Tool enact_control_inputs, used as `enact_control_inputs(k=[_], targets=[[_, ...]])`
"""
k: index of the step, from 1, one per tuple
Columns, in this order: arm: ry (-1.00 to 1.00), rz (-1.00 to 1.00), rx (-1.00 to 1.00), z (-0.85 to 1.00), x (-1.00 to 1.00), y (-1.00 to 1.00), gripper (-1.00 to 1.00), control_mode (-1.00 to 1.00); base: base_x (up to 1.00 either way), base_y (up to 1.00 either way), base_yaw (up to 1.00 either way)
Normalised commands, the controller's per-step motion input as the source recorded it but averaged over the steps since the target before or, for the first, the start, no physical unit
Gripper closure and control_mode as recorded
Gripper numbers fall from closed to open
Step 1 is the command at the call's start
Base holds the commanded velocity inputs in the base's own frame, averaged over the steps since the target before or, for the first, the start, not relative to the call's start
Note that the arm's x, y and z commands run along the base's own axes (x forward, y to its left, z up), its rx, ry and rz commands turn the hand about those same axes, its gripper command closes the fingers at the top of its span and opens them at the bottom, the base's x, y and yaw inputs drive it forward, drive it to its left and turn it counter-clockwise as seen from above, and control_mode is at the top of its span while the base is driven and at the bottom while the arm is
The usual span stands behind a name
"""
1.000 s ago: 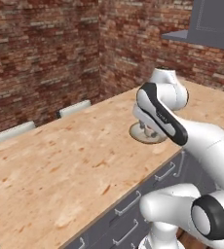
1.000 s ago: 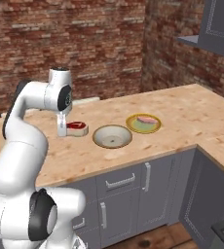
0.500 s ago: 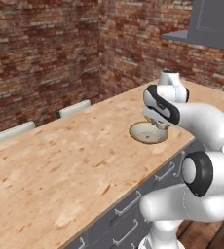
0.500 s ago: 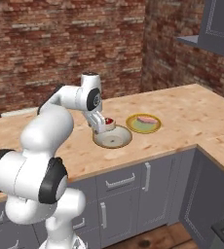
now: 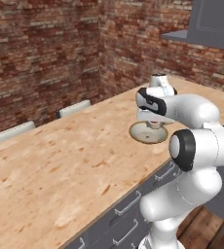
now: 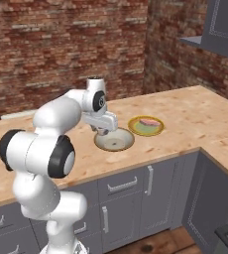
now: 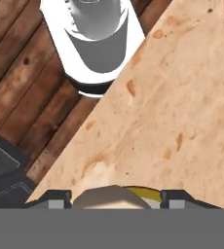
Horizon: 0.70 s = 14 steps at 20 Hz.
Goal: Place one of the steaks on the plate and the other in the bowl. Then place the bowl in the fridge.
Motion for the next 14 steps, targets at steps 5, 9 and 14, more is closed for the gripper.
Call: enact_control_inputs(k=[5,9,14], targets=[[0.0,0.48,-0.04,-0.47,0.05,0.04,1.0,-1.0,0.0,0.0,0.0],[0.0,0.23,0.0,-0.43,0.0,-0.09,1.0,-1.0,0.0,0.0,0.0],[-0.01,0.01,0.05,-0.27,0.13,-0.22,1.0,-1.0,0.0,0.0,0.0]])
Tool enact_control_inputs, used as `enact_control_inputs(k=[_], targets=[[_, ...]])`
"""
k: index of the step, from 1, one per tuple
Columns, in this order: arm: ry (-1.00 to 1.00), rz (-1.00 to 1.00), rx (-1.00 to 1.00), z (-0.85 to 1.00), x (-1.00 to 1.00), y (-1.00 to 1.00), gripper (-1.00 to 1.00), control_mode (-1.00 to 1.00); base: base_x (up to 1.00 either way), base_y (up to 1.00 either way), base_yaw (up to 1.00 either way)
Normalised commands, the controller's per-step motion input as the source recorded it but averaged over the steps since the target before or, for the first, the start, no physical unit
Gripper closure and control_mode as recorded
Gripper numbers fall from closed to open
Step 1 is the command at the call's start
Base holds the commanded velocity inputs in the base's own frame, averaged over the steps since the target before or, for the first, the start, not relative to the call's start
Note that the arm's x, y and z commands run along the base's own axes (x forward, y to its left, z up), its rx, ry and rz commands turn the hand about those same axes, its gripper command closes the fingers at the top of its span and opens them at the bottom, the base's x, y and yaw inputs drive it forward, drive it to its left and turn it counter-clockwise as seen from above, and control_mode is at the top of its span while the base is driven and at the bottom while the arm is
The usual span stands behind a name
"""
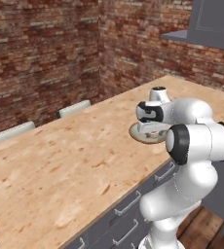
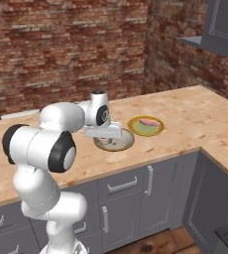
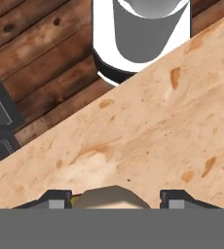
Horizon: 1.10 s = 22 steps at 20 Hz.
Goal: Place one of the steaks on the plate and the other in the bowl. Then place the bowl in the fridge.
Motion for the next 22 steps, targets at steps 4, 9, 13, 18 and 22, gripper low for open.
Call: enact_control_inputs(k=[4,9,13,18,22], targets=[[-0.07,0.07,0.04,-0.06,0.22,0.01,1.0,-1.0,0.0,0.0,0.0],[-0.09,0.0,0.0,-0.29,0.15,0.0,1.0,-1.0,0.0,0.0,0.0],[-0.01,0.0,0.0,-0.45,0.03,0.0,1.0,-1.0,0.0,0.0,0.0],[-0.03,0.0,0.0,-0.15,0.11,0.0,1.0,-1.0,0.0,0.0,0.0],[0.0,0.0,0.0,0.0,0.26,0.0,1.0,-1.0,0.0,0.0,0.0]])
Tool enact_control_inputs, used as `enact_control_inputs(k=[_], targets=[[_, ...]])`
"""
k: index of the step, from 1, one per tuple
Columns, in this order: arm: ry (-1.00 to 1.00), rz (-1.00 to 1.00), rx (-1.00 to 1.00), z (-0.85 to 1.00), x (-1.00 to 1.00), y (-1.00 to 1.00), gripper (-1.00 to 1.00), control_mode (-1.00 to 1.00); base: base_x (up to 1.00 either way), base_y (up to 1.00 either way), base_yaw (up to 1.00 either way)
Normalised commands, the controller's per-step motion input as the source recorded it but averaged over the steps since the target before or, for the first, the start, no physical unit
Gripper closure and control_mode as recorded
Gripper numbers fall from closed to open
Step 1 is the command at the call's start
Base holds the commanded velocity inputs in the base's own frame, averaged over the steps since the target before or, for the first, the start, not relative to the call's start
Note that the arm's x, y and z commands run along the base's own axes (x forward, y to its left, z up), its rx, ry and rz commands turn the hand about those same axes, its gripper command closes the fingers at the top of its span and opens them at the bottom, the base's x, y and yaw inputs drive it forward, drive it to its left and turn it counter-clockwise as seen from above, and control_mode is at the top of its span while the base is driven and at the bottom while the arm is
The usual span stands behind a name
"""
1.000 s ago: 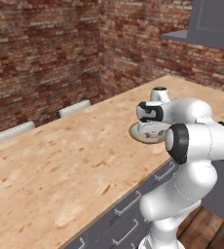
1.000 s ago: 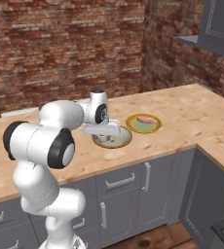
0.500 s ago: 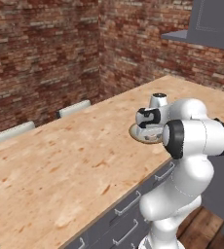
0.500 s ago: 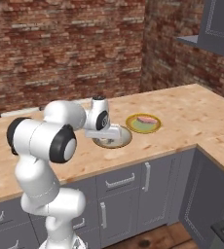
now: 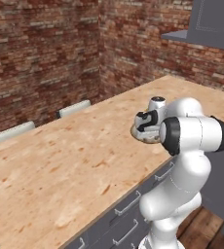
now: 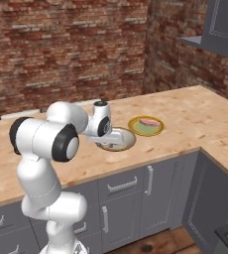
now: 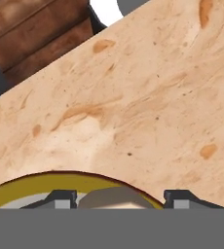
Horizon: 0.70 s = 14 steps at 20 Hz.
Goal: Place one of the steaks on the plate and the other in the bowl. Then place the bowl in the fridge.
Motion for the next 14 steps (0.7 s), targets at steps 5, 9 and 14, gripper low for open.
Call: enact_control_inputs(k=[5,9,14], targets=[[0.0,0.0,0.04,0.01,0.13,-0.01,1.0,-1.0,0.0,0.0,0.0],[0.0,0.0,0.09,0.21,0.02,-0.22,1.0,-1.0,0.0,0.0,0.0],[0.0,0.0,0.05,0.11,0.15,-0.2,1.0,-1.0,0.0,0.0,0.0]])
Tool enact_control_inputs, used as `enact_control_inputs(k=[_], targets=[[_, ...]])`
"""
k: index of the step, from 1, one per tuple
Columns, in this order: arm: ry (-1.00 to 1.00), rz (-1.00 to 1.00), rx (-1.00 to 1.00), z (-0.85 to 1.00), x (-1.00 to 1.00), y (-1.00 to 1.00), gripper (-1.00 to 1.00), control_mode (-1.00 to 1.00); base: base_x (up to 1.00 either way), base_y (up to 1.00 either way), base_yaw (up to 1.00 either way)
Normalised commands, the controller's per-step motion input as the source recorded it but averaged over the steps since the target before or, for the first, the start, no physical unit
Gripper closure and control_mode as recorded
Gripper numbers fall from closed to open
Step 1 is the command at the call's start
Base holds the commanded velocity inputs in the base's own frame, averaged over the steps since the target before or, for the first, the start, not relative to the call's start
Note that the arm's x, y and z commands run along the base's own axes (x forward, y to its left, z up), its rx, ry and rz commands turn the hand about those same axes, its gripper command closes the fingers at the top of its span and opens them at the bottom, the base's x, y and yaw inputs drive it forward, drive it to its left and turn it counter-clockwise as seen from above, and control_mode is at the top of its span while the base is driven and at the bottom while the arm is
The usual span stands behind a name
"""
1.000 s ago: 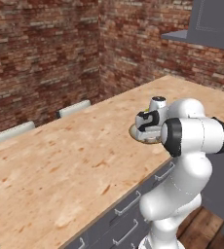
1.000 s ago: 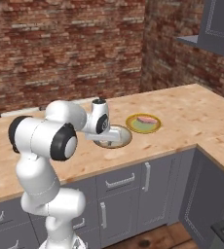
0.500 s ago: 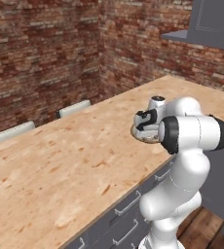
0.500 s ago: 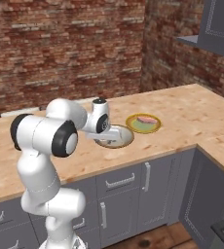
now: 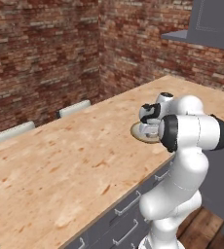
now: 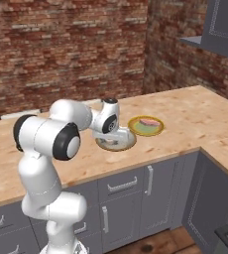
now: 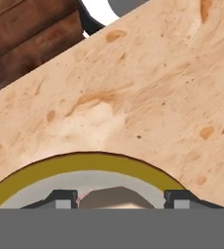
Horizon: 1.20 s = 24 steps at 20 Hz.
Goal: Place one of the steaks on the plate and the other in the bowl. Then place the bowl in the fridge.
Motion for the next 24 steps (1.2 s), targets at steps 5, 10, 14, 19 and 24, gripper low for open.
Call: enact_control_inputs(k=[5,10,14,19,24], targets=[[0.01,0.01,-0.01,-0.03,0.44,0.01,1.0,-1.0,0.0,0.0,0.0],[0.01,0.05,-0.02,-0.21,0.32,-0.02,1.0,-1.0,0.0,0.0,0.0],[0.0,0.09,0.0,-0.31,0.08,-0.04,1.0,-1.0,0.0,0.0,0.0],[0.0,0.08,-0.01,-0.15,0.01,-0.1,1.0,-1.0,0.0,0.0,0.0],[0.0,0.07,-0.01,0.0,0.06,-0.11,1.0,-1.0,0.0,0.0,0.0]])
